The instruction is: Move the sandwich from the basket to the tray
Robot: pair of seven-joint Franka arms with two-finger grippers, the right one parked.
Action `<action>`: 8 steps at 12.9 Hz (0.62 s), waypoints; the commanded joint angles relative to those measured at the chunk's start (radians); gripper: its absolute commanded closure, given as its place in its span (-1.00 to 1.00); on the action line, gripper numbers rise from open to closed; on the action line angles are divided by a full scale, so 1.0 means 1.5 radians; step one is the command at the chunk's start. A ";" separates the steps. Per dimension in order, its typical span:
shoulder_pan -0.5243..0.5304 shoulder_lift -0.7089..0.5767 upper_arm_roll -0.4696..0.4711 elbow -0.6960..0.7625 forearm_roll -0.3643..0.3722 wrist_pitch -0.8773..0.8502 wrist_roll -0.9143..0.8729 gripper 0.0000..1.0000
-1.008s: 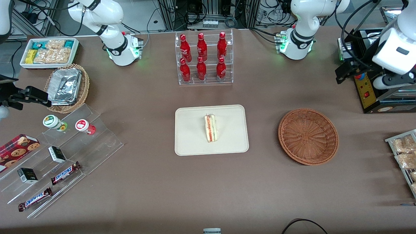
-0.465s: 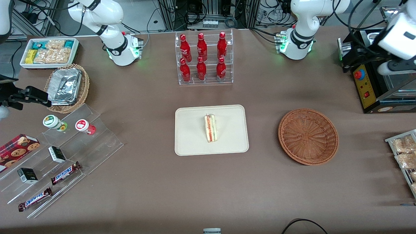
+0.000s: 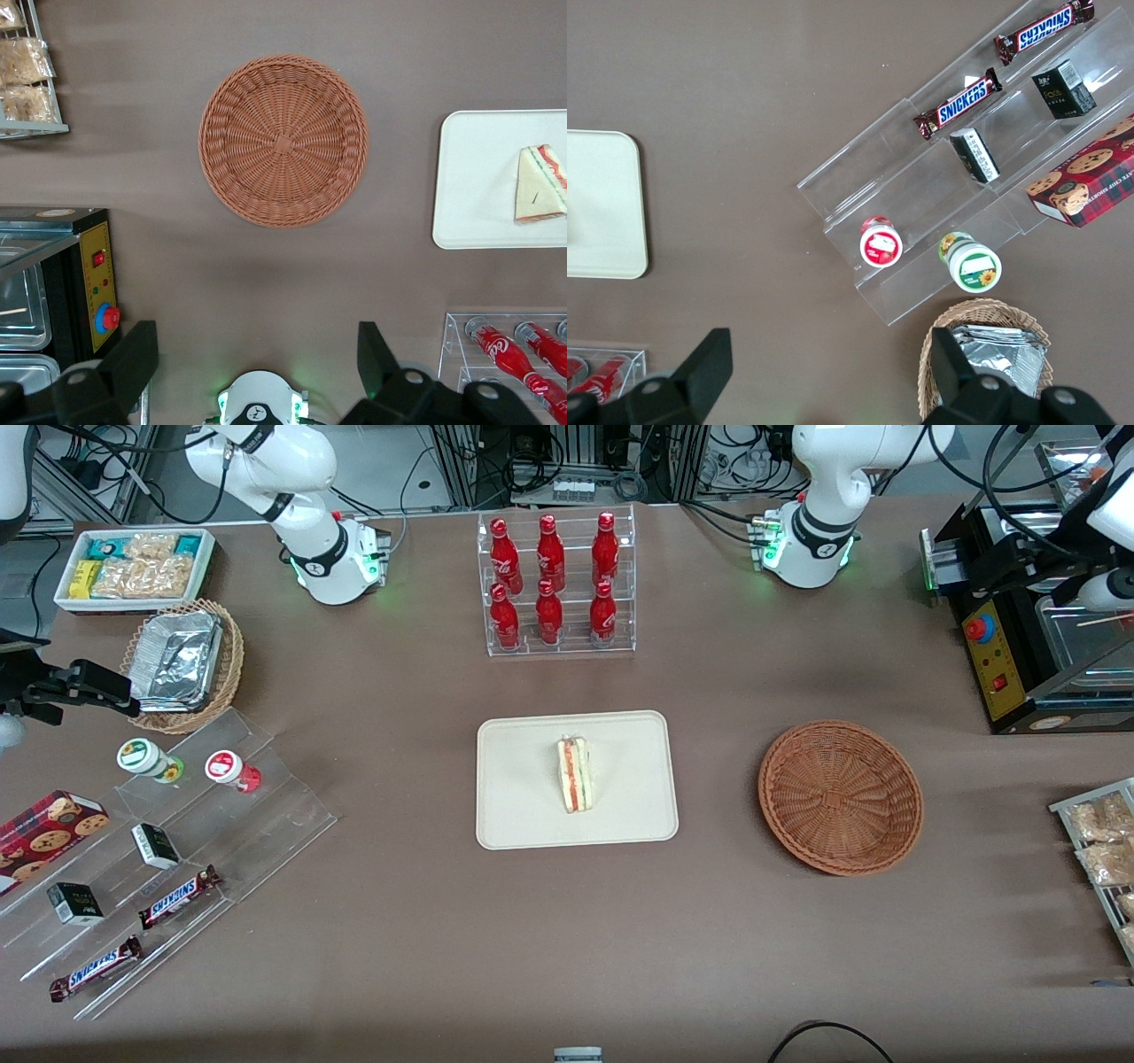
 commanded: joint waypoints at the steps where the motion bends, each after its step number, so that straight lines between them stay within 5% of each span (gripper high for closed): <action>1: -0.001 -0.001 0.005 -0.011 -0.013 0.004 0.006 -0.99; 8: 0.013 0.037 0.000 0.017 -0.028 0.024 0.009 -0.99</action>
